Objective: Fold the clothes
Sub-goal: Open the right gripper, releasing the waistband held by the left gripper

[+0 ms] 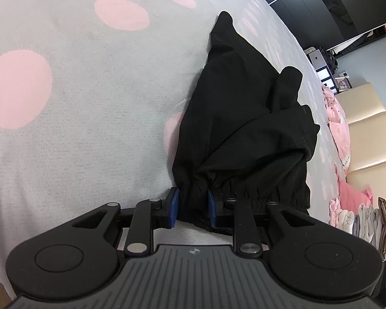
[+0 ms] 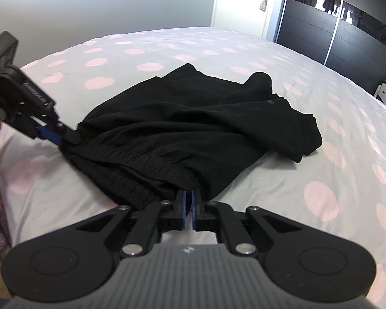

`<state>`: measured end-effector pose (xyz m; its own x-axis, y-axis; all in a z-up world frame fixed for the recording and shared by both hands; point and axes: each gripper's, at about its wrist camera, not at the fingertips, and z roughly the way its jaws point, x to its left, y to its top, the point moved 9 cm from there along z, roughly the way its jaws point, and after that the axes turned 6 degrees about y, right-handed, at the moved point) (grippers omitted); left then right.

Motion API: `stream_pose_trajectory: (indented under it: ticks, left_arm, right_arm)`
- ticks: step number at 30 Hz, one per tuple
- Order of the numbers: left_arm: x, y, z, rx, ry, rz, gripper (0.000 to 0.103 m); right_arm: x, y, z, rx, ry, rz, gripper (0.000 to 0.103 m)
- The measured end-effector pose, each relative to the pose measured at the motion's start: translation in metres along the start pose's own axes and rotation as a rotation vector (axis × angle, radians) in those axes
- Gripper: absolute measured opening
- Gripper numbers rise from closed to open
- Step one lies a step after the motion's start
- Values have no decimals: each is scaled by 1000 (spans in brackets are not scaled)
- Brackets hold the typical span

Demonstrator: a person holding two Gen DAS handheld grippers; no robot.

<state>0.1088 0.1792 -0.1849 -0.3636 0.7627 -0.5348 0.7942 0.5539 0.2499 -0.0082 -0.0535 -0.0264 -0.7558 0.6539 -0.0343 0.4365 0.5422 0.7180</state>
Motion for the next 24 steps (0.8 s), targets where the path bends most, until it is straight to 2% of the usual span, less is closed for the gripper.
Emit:
stream_pose_trajectory:
  ticks: [6,8,14,16,17,18,19,20,24]
  left_arm:
    - [1,2,1,1,12,9,22]
    - [1,2,1,2,14,9,22]
    - [2,1,1,0,11,9,22]
    - [2,1,1,1,8,7,22]
    - [2,1,1,2,7,6,22]
    - [2,1,1,2,8,7,22]
    - [2,1,1,2,9,10,22]
    - [2,1,1,2,11,13,22]
    - [2,1,0,3,13,16,22]
  right_arm:
    - [25,-11,-15,35,68,-44,3]
    - [34,-16,-14,54,94,-56,0]
    - [50,-24,-6,71,104,-93,1]
    - [51,-21,-12,39,81,-103,8]
    - [51,-20,-15,22,56,-117,27]
    - [52,-19,-17,8,34,-133,55]
    - [54,-18,-18,-3,15,-151,63]
    - [55,-18,-18,-14,-4,-170,66]
    - [52,-18,-7,-14,-30,-160,64]
